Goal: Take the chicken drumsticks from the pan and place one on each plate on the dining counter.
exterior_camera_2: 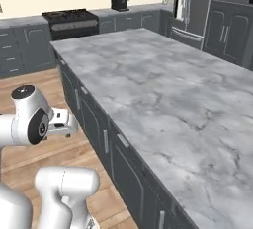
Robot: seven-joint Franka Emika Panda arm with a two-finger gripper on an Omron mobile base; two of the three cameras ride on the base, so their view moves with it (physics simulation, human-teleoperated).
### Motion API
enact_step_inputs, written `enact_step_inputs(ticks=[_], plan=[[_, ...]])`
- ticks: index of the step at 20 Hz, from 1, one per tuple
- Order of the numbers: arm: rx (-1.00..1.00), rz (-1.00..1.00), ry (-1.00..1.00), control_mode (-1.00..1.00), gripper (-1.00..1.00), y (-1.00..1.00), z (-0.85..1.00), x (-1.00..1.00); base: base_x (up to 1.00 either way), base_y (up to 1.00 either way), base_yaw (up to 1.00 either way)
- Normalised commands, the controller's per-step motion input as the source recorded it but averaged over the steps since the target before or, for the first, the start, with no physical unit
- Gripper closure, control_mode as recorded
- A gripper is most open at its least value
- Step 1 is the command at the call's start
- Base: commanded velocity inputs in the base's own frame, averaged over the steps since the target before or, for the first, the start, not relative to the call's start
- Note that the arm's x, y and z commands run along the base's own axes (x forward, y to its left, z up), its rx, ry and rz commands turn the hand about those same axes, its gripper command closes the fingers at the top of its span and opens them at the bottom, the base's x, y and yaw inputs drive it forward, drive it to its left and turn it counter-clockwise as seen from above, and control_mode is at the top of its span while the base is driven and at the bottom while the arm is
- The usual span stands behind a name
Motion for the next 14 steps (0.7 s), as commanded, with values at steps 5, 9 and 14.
enact_step_inputs(ticks=[5,9,14], plan=[[0.0,0.0,0.0,1.0,-1.0,0.0,0.0,0.0,0.98,1.0,0.0],[0.0,0.0,0.0,1.0,-1.0,0.0,0.0,0.0,0.98,1.0,0.0],[0.0,0.0,0.0,1.0,-1.0,0.0,0.0,0.0,0.95,1.0,0.0]])
